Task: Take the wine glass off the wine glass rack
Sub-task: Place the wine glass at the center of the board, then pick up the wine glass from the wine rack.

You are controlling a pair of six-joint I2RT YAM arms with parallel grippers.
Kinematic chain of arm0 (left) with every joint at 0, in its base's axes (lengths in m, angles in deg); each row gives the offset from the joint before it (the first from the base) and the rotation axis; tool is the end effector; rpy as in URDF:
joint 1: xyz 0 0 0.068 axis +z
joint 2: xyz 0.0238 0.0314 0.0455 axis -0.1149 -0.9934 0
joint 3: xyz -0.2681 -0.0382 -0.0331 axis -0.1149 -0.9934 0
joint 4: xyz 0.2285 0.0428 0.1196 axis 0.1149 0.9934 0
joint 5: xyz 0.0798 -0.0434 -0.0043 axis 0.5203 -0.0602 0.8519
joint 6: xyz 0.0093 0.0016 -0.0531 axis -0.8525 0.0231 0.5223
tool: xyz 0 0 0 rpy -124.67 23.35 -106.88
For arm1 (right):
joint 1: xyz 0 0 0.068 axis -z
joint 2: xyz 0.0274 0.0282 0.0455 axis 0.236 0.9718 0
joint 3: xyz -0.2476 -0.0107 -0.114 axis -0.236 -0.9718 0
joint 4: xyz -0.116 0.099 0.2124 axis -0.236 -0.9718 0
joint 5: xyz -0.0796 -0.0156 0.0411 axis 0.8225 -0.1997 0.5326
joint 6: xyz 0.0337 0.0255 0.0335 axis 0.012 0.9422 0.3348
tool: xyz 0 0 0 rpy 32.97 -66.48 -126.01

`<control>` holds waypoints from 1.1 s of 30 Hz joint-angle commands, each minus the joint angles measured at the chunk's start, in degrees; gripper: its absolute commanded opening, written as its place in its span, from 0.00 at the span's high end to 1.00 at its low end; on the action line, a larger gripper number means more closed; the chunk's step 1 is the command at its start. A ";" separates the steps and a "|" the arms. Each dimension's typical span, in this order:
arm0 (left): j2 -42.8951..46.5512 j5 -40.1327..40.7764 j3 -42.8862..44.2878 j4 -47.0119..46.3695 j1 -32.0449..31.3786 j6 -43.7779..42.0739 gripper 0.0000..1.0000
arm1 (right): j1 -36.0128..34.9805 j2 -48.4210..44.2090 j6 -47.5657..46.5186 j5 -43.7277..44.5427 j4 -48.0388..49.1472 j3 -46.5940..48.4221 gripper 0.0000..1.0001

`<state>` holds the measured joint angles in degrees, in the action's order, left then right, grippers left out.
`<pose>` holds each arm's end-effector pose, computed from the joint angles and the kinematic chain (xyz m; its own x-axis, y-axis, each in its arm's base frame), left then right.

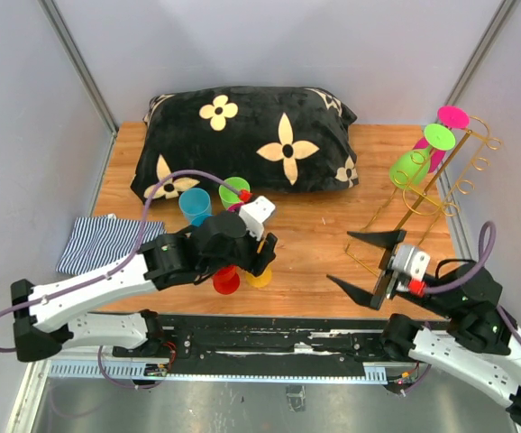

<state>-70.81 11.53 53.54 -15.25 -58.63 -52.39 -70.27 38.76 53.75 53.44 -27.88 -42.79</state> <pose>0.1096 -0.2142 0.3383 -0.3955 0.3580 -0.8458 0.7093 0.7041 -0.0337 0.0258 0.0538 0.3635 0.3619 0.0867 -0.9282 -0.8716 0.3847 -0.3039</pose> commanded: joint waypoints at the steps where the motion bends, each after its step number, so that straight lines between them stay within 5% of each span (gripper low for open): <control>1: 6.33 2.05 -0.61 -6.17 -0.52 1.65 0.29 | -1.34 8.23 7.09 14.32 -1.28 10.58 0.08; 9: 14.13 2.99 -2.81 -8.89 2.28 2.78 0.16 | -1.26 26.34 5.60 45.61 -12.01 30.39 0.10; 14: 16.22 -3.34 -3.46 -8.61 11.43 4.71 0.15 | 1.40 32.00 4.79 50.76 -16.14 39.89 0.10; 19: 19.51 -6.87 -4.20 -9.54 15.28 6.06 0.13 | 11.97 37.70 5.29 44.79 -22.81 48.01 0.10; 27: 22.93 -3.47 -5.24 -8.02 15.31 7.05 0.05 | 51.49 47.78 20.90 10.56 -31.13 58.09 0.11; 33: 25.35 -0.96 -5.34 -6.06 15.31 6.85 0.00 | 74.00 52.13 32.59 -8.98 -28.49 57.53 0.16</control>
<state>-47.12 7.84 48.89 -22.17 -43.70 -45.77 -6.38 89.57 75.52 61.55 -56.25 14.60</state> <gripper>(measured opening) 0.983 0.857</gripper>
